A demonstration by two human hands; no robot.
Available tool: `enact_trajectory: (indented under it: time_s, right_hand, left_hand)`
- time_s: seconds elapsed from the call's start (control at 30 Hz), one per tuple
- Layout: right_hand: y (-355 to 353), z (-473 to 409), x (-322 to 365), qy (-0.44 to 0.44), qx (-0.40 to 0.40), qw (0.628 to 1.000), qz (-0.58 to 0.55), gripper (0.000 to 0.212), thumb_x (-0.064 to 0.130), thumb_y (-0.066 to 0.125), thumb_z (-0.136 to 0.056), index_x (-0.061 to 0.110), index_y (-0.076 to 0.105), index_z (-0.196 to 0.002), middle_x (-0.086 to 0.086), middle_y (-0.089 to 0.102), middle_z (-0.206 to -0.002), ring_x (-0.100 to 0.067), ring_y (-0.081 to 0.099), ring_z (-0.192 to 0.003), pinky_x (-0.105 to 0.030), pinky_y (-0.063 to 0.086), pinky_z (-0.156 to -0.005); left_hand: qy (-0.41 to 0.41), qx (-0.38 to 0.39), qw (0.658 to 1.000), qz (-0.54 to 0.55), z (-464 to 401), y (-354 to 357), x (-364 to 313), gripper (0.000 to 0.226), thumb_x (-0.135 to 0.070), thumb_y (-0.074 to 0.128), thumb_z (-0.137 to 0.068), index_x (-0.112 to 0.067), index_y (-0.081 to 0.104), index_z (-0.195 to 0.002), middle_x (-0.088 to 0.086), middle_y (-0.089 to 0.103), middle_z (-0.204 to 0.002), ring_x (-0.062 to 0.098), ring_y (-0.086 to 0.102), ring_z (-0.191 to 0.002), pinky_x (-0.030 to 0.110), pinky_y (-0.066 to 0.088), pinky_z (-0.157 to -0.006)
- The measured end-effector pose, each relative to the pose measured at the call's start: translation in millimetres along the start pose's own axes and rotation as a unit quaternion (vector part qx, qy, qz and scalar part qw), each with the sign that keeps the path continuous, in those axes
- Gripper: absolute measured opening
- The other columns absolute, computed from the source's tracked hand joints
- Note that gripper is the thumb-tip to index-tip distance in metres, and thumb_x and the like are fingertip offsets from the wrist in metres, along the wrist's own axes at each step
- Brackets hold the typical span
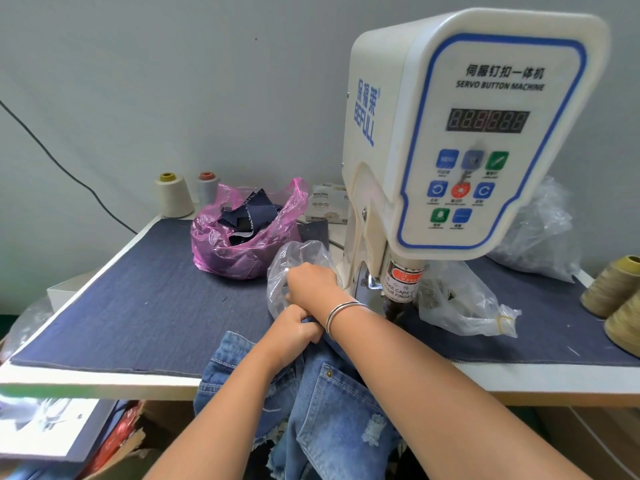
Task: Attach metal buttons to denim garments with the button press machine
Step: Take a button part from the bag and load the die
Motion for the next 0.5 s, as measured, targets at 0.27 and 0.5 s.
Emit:
enact_trajectory:
  time_s: [0.27,0.5]
  right_hand:
    - [1.3,-1.4,1.5,0.012,0.019,1.0,0.018,0.027,0.009,0.05,-0.091,0.009,0.059,-0.117,-0.009,0.061,-0.118,-0.028,0.06,-0.108,-0.035,0.039,-0.072]
    - [2.5,-2.9,5.0,0.003,0.047,0.995,0.091,0.027,0.006,0.05,-0.091,0.012,0.061,-0.115,-0.005,0.061,-0.119,-0.025,0.06,-0.107,-0.034,0.042,-0.072]
  left_hand:
    - [-0.009,-0.007,1.0,0.021,-0.8,-0.9,1.8,0.013,-0.013,0.047,-0.05,-0.022,0.044,-0.043,-0.009,0.038,-0.05,0.009,0.031,-0.055,0.028,0.026,-0.057]
    - [-0.022,-0.013,0.999,0.035,2.1,-1.4,-0.2,0.014,-0.01,0.047,-0.049,-0.024,0.045,-0.045,-0.009,0.039,-0.053,0.01,0.032,-0.058,0.027,0.028,-0.058]
Point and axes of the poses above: each hand's wrist, its own z-axis away from the middle knuckle, its own y-axis out of the palm, x = y × z, the point moved 9 cm from there along -z, towards the middle knuckle
